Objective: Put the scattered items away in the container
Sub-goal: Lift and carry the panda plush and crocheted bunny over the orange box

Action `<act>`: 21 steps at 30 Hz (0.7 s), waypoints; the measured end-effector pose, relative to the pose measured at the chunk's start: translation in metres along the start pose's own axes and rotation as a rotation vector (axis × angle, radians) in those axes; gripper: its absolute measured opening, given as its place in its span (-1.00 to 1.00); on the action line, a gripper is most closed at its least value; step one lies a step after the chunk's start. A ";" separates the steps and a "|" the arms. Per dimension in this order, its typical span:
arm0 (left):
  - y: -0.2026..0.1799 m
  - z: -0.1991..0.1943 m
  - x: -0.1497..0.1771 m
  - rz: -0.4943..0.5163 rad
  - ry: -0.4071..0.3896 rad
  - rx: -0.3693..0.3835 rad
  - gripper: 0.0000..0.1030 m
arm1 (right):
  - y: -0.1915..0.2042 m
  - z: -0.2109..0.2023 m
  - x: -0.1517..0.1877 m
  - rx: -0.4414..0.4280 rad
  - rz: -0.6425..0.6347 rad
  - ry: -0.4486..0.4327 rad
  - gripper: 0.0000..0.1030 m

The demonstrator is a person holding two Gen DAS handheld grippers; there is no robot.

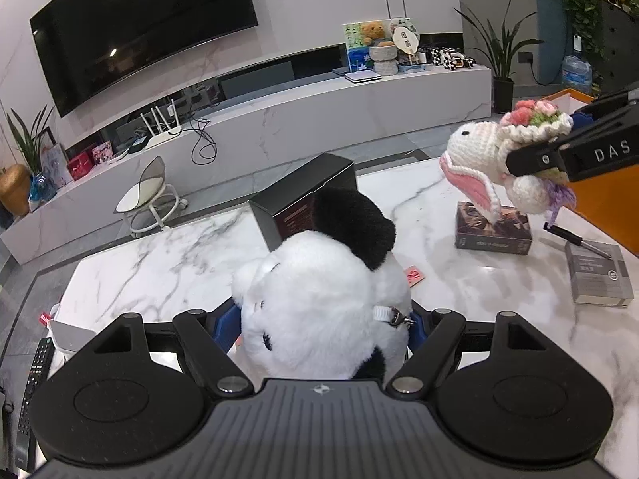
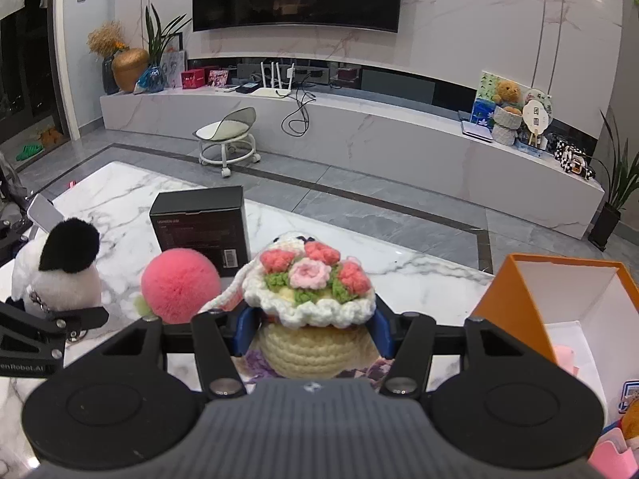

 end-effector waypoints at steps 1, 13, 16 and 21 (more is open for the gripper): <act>-0.001 -0.001 -0.001 0.003 0.000 0.002 0.75 | -0.001 -0.003 -0.001 0.001 0.002 -0.005 0.15; -0.023 -0.021 -0.026 0.050 -0.043 0.010 0.75 | -0.021 -0.040 -0.015 0.025 0.038 -0.083 0.15; -0.033 -0.029 -0.034 0.050 -0.056 0.022 0.75 | -0.029 -0.051 -0.016 0.031 0.053 -0.107 0.15; -0.056 -0.039 -0.048 0.072 -0.078 0.044 0.75 | -0.049 -0.065 -0.014 0.047 0.089 -0.130 0.15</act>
Point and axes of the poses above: each gripper's, at about its wrist camera, not at the fingertips, and z roughly the way its jaws point, y to its left, x to its underside, the point moved 9 cm from there along z, roughly the way its jaws point, and after that the axes turned 14 degrees about -x, right-handed, at the moved point
